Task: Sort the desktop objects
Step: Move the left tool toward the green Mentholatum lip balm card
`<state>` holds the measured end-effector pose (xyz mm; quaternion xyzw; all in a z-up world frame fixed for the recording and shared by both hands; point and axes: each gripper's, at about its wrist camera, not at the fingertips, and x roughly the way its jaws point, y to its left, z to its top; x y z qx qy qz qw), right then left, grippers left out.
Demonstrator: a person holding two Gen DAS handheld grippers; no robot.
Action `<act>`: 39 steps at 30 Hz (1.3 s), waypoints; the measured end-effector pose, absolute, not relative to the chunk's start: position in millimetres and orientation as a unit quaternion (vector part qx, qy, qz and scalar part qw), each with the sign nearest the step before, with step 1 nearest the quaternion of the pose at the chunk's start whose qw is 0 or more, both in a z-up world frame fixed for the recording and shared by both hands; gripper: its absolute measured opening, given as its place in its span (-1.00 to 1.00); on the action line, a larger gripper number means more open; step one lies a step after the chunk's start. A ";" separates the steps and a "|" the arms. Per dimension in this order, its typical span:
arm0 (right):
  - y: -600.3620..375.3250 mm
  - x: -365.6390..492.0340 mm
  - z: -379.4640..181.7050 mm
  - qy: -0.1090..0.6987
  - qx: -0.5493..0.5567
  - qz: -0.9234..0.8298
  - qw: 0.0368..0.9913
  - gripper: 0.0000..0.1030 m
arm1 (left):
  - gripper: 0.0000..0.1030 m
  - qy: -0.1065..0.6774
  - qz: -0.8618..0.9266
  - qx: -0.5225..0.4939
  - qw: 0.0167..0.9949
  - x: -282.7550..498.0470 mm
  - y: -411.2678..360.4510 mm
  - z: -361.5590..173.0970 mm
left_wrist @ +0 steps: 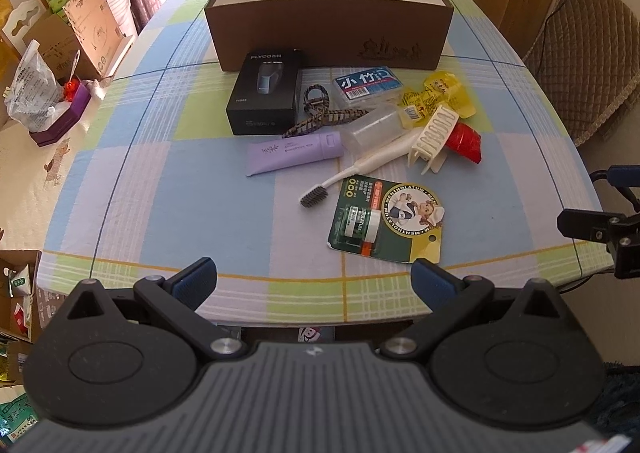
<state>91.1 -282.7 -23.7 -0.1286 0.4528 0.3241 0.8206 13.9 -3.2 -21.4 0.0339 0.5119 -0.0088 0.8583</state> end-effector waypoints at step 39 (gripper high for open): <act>-305.2 154.2 -75.9 0.479 -0.086 0.308 0.818 0.97 | 0.31 0.515 -0.125 0.045 0.847 74.7 -10.0 -98.3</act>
